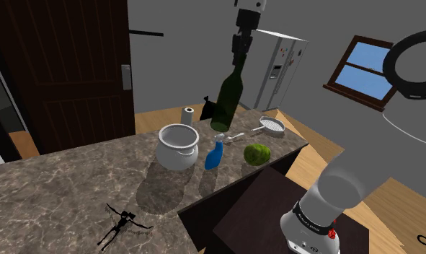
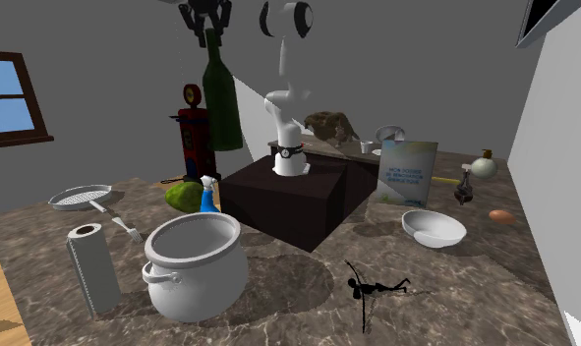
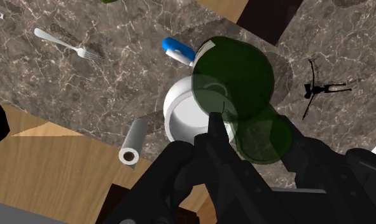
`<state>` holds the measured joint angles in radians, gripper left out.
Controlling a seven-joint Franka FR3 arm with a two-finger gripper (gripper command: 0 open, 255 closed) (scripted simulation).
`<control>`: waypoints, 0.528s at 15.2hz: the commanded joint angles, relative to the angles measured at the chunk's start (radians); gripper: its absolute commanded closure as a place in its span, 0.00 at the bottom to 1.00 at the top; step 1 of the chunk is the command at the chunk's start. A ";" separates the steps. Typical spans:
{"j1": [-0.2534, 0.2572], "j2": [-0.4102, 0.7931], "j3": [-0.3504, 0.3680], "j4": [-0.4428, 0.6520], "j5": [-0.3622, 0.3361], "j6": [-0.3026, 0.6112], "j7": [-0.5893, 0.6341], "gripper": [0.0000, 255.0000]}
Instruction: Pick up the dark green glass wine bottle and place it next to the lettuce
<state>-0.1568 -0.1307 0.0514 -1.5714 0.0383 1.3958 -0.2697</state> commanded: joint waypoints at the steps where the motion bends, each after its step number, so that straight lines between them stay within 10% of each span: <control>1: -0.020 0.013 -0.026 0.042 -0.006 -0.030 -0.047 1.00; 8: -0.095 0.122 -0.117 0.245 -0.017 -0.129 -0.214 1.00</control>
<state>-0.2399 -0.0299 -0.0521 -1.3644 0.0218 1.2838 -0.4557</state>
